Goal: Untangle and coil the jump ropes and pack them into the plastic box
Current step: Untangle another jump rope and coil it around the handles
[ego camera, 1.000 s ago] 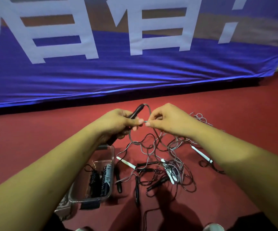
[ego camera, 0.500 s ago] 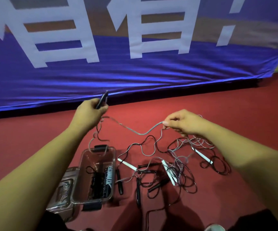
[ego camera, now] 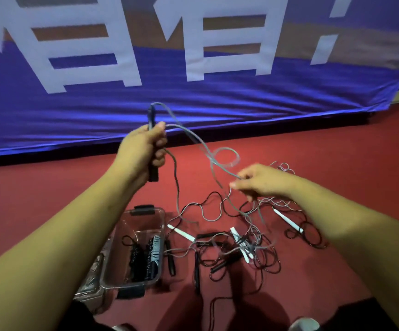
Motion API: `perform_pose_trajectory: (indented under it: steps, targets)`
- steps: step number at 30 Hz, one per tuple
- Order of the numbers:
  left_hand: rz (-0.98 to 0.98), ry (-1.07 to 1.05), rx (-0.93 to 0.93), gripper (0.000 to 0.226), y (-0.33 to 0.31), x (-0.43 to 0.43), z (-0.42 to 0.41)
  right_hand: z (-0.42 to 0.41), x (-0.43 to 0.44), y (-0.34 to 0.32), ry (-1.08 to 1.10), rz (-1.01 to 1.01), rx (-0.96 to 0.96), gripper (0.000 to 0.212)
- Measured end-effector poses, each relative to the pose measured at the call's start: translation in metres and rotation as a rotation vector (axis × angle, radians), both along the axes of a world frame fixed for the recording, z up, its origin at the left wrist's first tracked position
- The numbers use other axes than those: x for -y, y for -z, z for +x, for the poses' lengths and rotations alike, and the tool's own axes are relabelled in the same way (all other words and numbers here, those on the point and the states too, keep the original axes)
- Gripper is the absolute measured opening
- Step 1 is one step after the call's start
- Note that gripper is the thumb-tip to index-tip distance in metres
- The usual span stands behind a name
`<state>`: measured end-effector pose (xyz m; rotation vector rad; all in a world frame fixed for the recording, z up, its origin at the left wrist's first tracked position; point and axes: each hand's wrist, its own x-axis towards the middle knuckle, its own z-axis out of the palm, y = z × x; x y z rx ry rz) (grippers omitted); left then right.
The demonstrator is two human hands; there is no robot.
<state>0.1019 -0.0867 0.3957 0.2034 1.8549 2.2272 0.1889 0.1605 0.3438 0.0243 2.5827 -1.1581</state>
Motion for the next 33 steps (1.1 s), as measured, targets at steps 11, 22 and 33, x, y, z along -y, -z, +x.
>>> perform_pose_trajectory:
  steps: [11, 22, 33]
  targets:
    - [-0.701, -0.195, -0.245, 0.016, 0.016, 0.024, -0.013, -0.005, 0.031, -0.022, -0.057, 0.149, -0.297, 0.028]
    - [-0.223, 0.126, -0.107, 0.017, 0.004, 0.0, 0.015, -0.009, 0.037, -0.022, 0.032, -0.027, -0.231, 0.034]
    - [-0.472, -0.235, -0.236, 0.006, 0.022, 0.029, -0.017, -0.012, 0.019, -0.006, 0.151, -0.445, -0.017, 0.025]
